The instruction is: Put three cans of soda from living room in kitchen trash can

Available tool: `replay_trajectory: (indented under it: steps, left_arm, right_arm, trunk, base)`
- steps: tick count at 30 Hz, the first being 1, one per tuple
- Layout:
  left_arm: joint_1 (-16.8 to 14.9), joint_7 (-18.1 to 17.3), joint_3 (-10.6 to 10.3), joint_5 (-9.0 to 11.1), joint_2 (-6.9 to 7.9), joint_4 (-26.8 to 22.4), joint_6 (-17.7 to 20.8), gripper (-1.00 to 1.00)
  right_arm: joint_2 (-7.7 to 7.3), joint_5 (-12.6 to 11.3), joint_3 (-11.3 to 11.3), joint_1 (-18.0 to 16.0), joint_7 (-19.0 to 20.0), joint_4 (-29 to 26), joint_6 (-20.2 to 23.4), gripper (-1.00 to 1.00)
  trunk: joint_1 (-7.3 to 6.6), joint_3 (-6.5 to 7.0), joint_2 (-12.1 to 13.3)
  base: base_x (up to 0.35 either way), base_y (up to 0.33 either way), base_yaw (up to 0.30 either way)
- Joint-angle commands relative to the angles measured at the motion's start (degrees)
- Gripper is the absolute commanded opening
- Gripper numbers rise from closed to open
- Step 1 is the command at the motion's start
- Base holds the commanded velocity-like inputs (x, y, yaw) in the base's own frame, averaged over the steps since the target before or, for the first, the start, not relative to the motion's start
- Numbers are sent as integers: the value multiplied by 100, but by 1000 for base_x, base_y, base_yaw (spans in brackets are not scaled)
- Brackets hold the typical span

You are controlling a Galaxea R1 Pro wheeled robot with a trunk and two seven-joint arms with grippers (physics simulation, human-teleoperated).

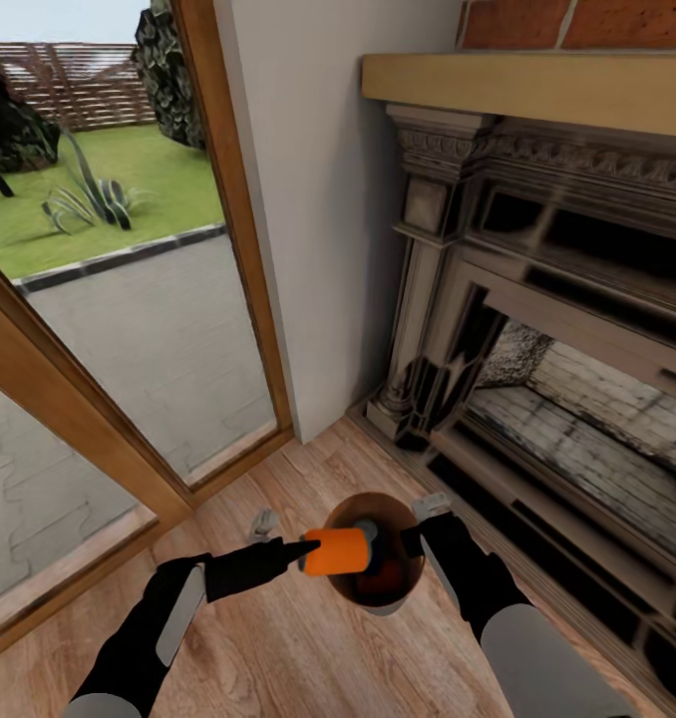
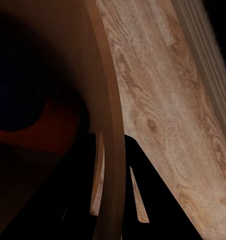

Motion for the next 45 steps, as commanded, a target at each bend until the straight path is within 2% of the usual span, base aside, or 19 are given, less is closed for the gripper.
replay_trajectory:
  steps: [1, 6, 15, 22, 28, 31, 35, 36, 39, 45]
  left_arm:
    - [0, 114, -1, 8, -6, 0, 4, -100]
    - [0, 294, -3, 10, -14, 0, 4, -100]
    - [0, 344, -3, 8, -20, 0, 4, -100]
    - [0, 350, -11, 8, -118, 0, 4, -100]
    - [0, 358, -11, 0, -160, 7, 4, -100]
    - [0, 359, -10, -11, -164, 8, 4, -100]
    - [0, 363, -6, -291, -175, 9, 4, -100]
    - [0, 365, -1, -489, -229, 9, 4, -100]
    - [0, 365, 1, -696, -295, 9, 4, -100]
    - [0, 374, -1, -853, -337, 16, 4, -100]
  right_arm:
    - [2, -70, -3, -2, 27, -2, -4, -100]
    - [2, -70, -3, -2, 26, -2, -4, -100]
    - [6, -66, -3, -2, 26, -2, -4, -100]
    - [11, -62, -3, -2, 17, -2, -4, -100]
    - [74, -43, 1, -2, 3, -2, -4, -100]
    - [90, -43, 3, -2, -161, -2, -2, -100]
    - [113, -43, 1, -2, -346, 4, 3, -100]
    - [122, -44, 3, -2, -379, 14, 4, -100]
    - [129, -44, 5, -2, -399, 61, 5, -100]
    - [139, -44, 6, -2, -412, 108, 5, -100]
  trunk:
    - [0, 0, 0]
    - [0, 0, 0]
    - [0, 0, 0]
    - [0, 0, 0]
    - [0, 0, 0]
    - [0, 0, 0]
    - [0, 0, 0]
    - [0, 0, 0]
    - [0, 0, 0]
    - [0, 0, 0]
  base:
    - [0, 0, 0]
    - [0, 0, 0]
    - [0, 0, 0]
    - [0, 0, 0]
    - [0, 0, 0]
    - [0, 0, 0]
    - [0, 0, 0]
    - [0, 0, 0]
    - [0, 0, 0]
    - [0, 0, 0]
